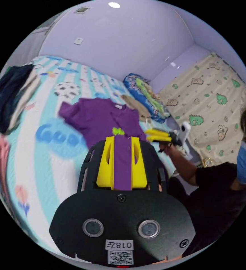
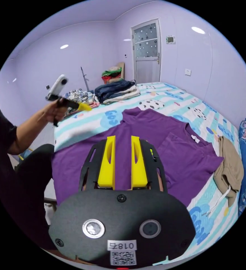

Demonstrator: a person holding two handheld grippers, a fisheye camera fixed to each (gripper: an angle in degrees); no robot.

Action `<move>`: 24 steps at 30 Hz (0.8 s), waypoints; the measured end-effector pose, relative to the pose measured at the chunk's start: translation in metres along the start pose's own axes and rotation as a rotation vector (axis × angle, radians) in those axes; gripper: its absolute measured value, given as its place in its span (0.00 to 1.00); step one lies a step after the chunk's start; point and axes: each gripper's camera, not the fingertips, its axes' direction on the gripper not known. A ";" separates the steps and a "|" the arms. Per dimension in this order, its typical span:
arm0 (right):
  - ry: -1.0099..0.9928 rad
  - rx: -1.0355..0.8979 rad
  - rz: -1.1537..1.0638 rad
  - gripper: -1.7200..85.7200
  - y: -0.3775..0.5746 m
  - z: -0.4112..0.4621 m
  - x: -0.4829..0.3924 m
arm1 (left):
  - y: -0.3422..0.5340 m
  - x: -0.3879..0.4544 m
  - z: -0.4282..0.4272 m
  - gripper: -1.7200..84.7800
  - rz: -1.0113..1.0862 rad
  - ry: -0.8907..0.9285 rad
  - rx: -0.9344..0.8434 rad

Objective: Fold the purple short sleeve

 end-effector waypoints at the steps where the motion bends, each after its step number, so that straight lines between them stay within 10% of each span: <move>1: -0.024 0.008 0.001 0.12 -0.012 0.007 -0.007 | 0.037 0.000 -0.006 0.14 -0.047 -0.018 -0.050; 24: -0.097 -0.064 0.001 0.11 -0.159 0.119 -0.069 | 0.222 -0.007 0.067 0.08 -0.076 -0.025 -0.433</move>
